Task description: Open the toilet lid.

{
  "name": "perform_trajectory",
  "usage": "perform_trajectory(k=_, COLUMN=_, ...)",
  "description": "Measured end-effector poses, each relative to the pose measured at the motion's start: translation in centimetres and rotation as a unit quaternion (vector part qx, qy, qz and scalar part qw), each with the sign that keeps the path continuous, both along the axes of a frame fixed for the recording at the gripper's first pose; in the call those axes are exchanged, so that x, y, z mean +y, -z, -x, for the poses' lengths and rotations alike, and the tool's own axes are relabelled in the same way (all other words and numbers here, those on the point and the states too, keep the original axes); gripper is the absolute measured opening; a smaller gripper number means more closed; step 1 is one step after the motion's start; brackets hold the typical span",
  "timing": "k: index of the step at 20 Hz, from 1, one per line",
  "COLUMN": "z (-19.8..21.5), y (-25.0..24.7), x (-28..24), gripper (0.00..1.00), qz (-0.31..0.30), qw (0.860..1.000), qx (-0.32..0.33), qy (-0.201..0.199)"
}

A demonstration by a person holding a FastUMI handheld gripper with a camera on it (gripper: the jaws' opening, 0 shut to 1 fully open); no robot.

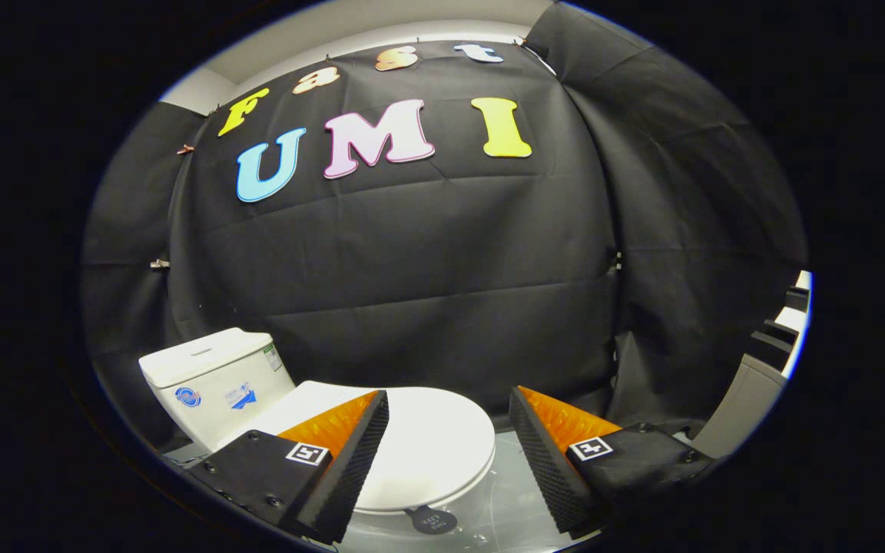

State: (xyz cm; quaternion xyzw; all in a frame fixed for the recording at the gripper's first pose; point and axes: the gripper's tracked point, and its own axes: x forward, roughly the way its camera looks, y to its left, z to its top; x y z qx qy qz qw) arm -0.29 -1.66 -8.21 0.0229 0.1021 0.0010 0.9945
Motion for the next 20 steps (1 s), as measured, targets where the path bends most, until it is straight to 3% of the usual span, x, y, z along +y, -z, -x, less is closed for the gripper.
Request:
perform_trajectory(k=11, z=1.1, y=8.2, x=-1.5, gripper=0.98, qz=-0.111, qw=0.986, qx=0.118, qy=0.038)
perform_trajectory(k=14, z=2.0, y=11.4, x=-1.2, gripper=0.98, qz=-0.153, qw=0.973, qx=0.169, qy=0.047)
perform_trajectory(k=20, z=3.4, y=14.9, x=-0.4, gripper=0.96, qz=-0.282, qw=0.93, qx=0.224, qy=0.074)
